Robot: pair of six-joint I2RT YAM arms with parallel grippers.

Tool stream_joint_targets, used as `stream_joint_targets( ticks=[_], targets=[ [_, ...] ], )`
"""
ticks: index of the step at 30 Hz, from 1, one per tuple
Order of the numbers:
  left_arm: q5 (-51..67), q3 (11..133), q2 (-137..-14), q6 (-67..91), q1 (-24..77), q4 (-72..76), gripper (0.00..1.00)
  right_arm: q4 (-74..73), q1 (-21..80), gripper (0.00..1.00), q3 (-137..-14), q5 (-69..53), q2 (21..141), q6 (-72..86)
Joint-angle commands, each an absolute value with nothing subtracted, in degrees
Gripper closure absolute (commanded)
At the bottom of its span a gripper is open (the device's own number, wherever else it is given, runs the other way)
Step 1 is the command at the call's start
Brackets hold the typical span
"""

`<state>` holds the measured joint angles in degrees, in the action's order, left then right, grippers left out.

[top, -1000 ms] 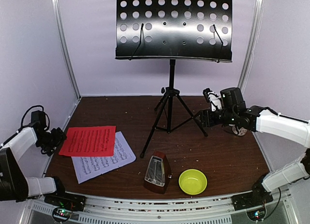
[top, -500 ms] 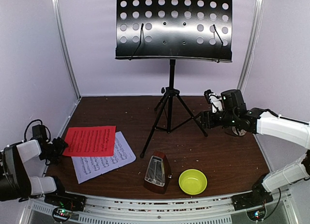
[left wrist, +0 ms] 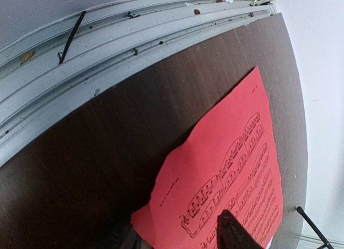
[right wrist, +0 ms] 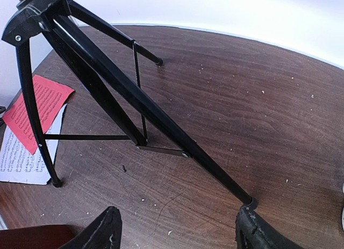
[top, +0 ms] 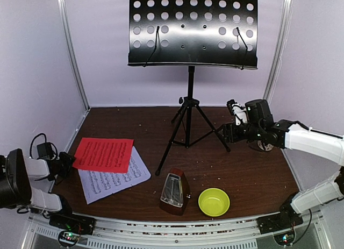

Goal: Set up the instrument practice props

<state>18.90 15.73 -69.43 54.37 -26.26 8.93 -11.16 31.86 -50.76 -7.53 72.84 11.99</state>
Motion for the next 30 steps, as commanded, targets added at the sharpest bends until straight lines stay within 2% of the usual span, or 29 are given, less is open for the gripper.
stream_joint_targets(
  ticks=[1, 4, 8, 13, 19, 27, 28, 29, 30],
  targets=[
    [19.6, 14.9, -72.6, 55.5, -26.5, 11.8, 0.55, -12.0, 32.2, 0.27, -52.8, -6.2, 72.6, 11.1],
    [20.9, 17.6, -75.7, 54.2, -26.5, 12.9, 0.72, -12.0, 32.2, 0.28, -53.2, -6.2, 73.0, 10.8],
    [21.7, 21.3, -77.1, 50.8, -26.4, 10.8, 0.82, -12.3, 32.2, 0.28, -54.1, -6.3, 73.4, 10.7],
    [21.6, 26.6, -76.1, 45.0, -26.3, 4.7, 1.0, -12.2, 32.2, 0.28, -55.0, -6.4, 73.4, 10.6],
    [28.4, 35.3, -75.1, 34.1, -23.7, -1.6, 1.0, -11.9, 32.2, 0.28, -56.1, -7.7, 72.8, 10.7],
    [29.6, 52.0, -70.8, 16.4, -13.2, -19.4, 1.0, -8.2, 32.2, 0.24, -57.0, -15.3, 71.0, 11.7],
    [30.7, 53.5, -70.0, 15.1, -12.3, -20.4, 1.0, -7.2, 32.2, 0.22, -57.0, -17.0, 70.6, 12.1],
    [32.9, 54.7, -69.3, 13.8, -11.4, -21.2, 1.0, -6.2, 32.4, 0.14, -56.9, -18.4, 70.2, 12.3],
    [35.0, 55.8, -68.5, 12.9, -10.7, -21.7, 1.0, -5.1, 32.6, 0.1, -56.7, -19.4, 70.0, 12.6]
  ],
)
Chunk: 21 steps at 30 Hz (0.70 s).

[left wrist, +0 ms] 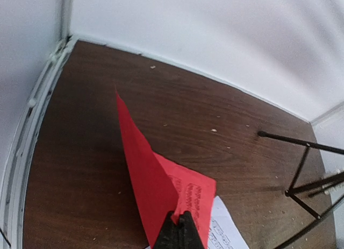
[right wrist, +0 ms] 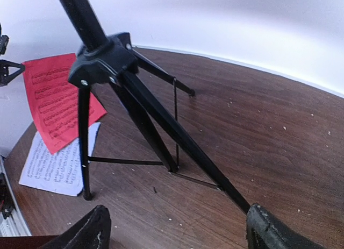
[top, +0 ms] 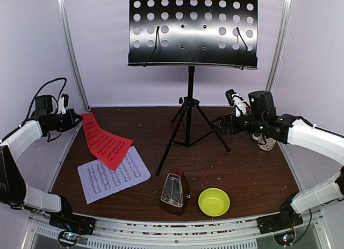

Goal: Set up the instrument practice props

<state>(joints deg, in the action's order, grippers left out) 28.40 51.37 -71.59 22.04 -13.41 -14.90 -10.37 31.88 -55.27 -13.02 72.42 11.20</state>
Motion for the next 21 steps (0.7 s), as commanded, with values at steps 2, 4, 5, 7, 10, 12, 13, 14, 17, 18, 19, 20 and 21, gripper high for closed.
stream_joint_targets(
  ticks=[2, 4, 5, 7, 10, 12, 13, 14, 17, 18, 19, 20, 21],
  targets=[
    [38.5, 58.2, -66.6, 10.7, -8.7, -23.7, 1.0, -3.1, 33.2, 0.03, -56.6, -20.9, 69.4, 12.7],
    [40.1, 61.4, -66.0, 7.6, -5.4, -28.3, 1.0, -1.4, 33.9, 0.01, -56.5, -21.9, 69.1, 12.7],
    [40.6, 62.4, -65.5, 6.2, -3.4, -30.1, 1.0, -0.6, 34.4, 0.01, -56.5, -22.4, 69.1, 12.7],
    [41.1, 63.6, -63.6, 5.2, 0.1, -31.5, 1.0, 0.6, 35.4, 0.01, -56.6, -23.3, 69.1, 12.3],
    [44.9, 65.1, -61.0, 6.0, 2.6, -32.3, 1.0, 1.6, 37.1, 0.01, -56.9, -24.1, 69.4, 11.6],
    [48.3, 67.5, -60.0, 6.2, 3.6, -34.5, 1.0, 2.4, 37.9, 0.01, -57.0, -25.0, 69.6, 11.5],
    [49.1, 69.0, -59.6, 5.8, 4.4, -36.5, 1.0, 2.8, 38.3, 0.01, -57.0, -25.6, 69.8, 11.4],
    [49.6, 70.6, -59.3, 5.3, 5.4, -38.5, 1.0, 3.3, 38.5, 0.01, -57.0, -26.1, 69.9, 11.3],
    [51.3, 74.5, -58.3, 4.1, 8.4, -43.6, 1.0, 5.2, 39.3, 0.01, -57.0, -27.0, 70.4, 11.3],
    [51.7, 75.6, -57.9, 4.1, 9.1, -44.7, 1.0, 5.8, 39.6, 0.01, -57.1, -27.2, 70.5, 11.3],
    [51.7, 76.9, -57.4, 3.8, 9.9, -45.8, 1.0, 6.3, 39.8, 0.01, -57.2, -27.3, 70.6, 11.3],
    [51.4, 78.3, -57.1, 3.6, 10.7, -47.0, 1.0, 6.9, 40.1, 0.01, -57.3, -27.4, 70.7, 11.3],
    [51.3, 80.2, -57.2, 3.3, 11.5, -48.4, 1.0, 7.5, 40.2, 0.01, -57.3, -27.4, 70.9, 11.4]
  ],
)
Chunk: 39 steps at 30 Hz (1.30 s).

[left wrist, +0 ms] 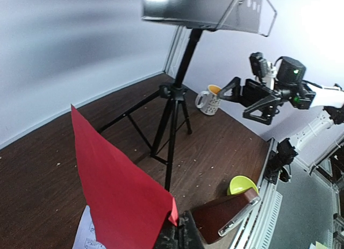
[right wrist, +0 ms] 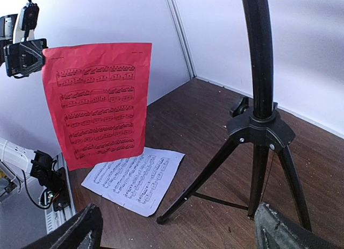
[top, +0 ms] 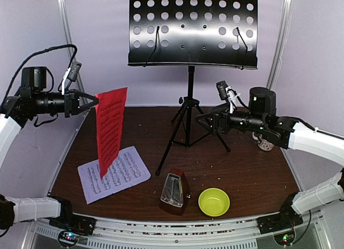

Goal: Set up the instrument practice props

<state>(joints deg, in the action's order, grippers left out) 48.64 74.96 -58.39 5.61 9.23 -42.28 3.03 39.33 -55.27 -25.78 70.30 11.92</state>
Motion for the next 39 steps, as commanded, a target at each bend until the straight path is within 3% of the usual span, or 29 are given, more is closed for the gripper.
stream_joint_targets(
  ticks=[1, 17, 30, 36, 39],
  targets=[
    [51.6, 82.3, -57.6, 3.3, 12.2, -49.8, 1.0, 8.3, 40.3, 0.02, -57.4, -27.6, 71.0, 11.4],
    [49.8, 111.8, -71.8, 2.2, 35.4, -64.1, 1.0, 22.5, 45.3, 0.03, -61.7, -36.7, 79.0, 14.8],
    [55.5, 120.7, -78.0, 5.0, 40.4, -62.5, 1.0, 31.3, 47.6, 0.04, -61.4, -38.3, 81.2, 19.9],
    [52.1, 119.5, -77.3, 5.9, 40.5, -58.0, 1.0, 34.6, 48.9, 0.2, -62.8, -40.4, 81.6, 23.3],
    [47.8, 116.6, -75.5, 6.8, 40.5, -53.1, 1.0, 34.6, 49.8, 0.44, -62.6, -40.6, 80.3, 23.9]
  ],
)
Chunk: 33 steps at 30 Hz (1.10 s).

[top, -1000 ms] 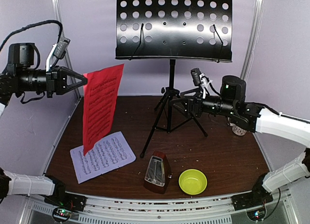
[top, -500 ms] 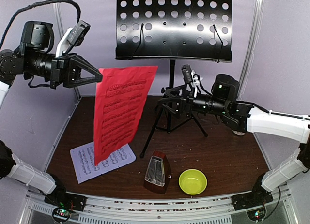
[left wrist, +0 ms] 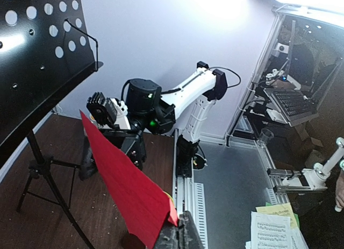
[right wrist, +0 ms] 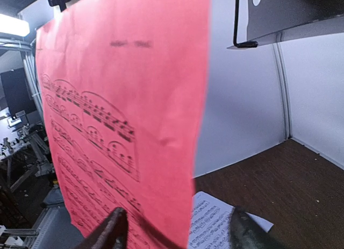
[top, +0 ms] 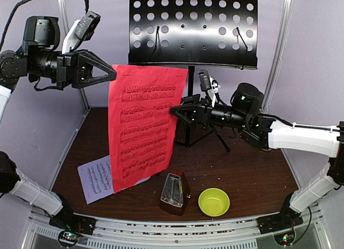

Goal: Set up the instrument practice props

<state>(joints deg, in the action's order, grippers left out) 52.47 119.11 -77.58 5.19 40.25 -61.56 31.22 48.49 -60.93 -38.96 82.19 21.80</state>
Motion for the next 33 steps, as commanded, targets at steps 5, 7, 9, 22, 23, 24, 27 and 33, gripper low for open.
stream_joint_targets(
  ticks=[5, 7, 9, 22, 23, 24, 27, 33],
  targets=[
    [42.1, 110.3, -72.1, 9.2, 40.5, -43.9, 1.0, 34.3, 50.4, 0.72, -62.1, -40.1, 78.0, 24.5],
    [40.2, 110.0, -72.1, 9.1, 40.6, -43.2, 1.0, 34.1, 50.4, 0.84, -62.3, -39.4, 77.0, 24.6],
    [38.3, 110.2, -72.3, 8.6, 40.5, -43.2, 1.0, 32.2, 50.5, 0.97, -62.5, -37.9, 75.9, 24.0],
    [20.2, 116.7, -76.2, 8.8, 40.5, -41.3, 0.6, 2.8, 50.5, 1.0, -74.1, -13.7, 62.5, 7.1],
    [19.0, 117.0, -76.5, 8.9, 40.6, -40.5, 0.55, 0.1, 50.4, 1.0, -75.7, -12.0, 61.9, 6.3],
    [17.5, 117.2, -76.7, 9.5, 40.5, -39.6, 0.5, -1.8, 50.4, 1.0, -77.5, -10.0, 61.6, 5.6],
    [14.1, 118.4, -78.0, 10.5, 40.7, -38.5, 0.45, -6.8, 49.8, 1.0, -83.3, -5.6, 61.7, 4.2],
    [5.0, 118.9, -80.0, 10.2, 42.6, -34.8, 0.43, -12.1, 49.1, 1.0, -94.0, 0.4, 64.2, 2.5]
  ],
)
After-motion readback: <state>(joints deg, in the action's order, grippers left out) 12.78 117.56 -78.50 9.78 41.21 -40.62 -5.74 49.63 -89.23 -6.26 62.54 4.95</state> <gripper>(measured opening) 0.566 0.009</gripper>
